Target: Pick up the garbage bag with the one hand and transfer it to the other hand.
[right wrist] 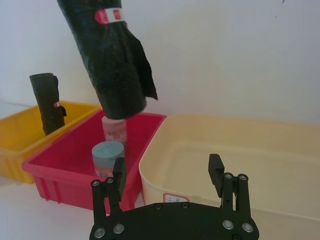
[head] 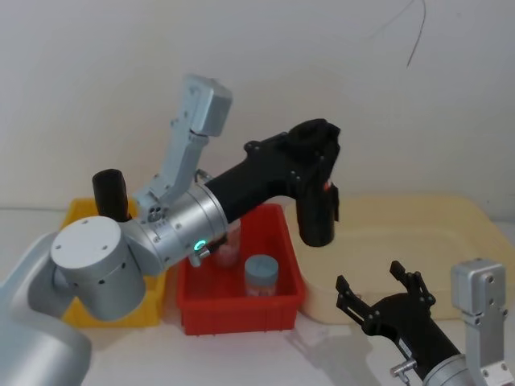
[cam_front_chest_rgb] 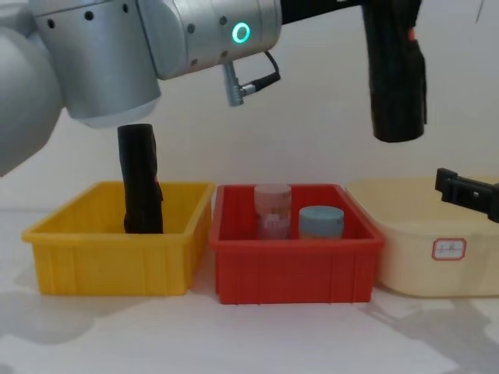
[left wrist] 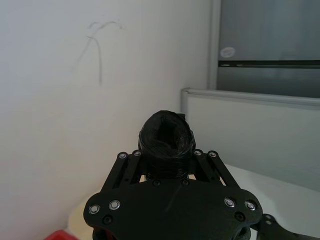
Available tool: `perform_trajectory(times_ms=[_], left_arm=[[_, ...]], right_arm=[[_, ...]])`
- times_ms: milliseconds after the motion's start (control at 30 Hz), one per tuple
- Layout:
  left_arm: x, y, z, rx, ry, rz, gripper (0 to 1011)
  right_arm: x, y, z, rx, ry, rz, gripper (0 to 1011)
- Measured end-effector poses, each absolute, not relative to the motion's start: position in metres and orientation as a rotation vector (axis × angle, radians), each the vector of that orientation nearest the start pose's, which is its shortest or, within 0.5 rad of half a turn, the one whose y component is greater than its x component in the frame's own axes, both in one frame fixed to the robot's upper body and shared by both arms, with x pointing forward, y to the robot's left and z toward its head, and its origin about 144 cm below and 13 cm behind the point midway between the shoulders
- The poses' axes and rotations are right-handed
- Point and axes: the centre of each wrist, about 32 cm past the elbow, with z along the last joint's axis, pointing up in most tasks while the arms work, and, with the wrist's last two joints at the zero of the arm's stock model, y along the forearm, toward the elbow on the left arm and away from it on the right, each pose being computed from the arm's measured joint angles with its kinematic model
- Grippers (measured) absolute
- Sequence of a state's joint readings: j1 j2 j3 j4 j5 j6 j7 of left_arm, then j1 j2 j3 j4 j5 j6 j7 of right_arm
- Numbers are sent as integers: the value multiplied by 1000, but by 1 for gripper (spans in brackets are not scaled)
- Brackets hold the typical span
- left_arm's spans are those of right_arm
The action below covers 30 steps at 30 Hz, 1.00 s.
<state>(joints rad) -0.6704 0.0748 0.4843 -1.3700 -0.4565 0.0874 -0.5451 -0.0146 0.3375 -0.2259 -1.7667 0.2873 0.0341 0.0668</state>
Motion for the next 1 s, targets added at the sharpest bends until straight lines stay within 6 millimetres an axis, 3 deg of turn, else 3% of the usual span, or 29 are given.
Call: perform_trajectory(times_ms=[333,1000], left_arm=[[591,96,1322,-247,-117,457,369],[595,91,1320,-244,-98,422,369]], right_arm=[[442,-237,1190,25,-94,-1229,1004],[445,-228,1208,-39,-315,-1237,1004]])
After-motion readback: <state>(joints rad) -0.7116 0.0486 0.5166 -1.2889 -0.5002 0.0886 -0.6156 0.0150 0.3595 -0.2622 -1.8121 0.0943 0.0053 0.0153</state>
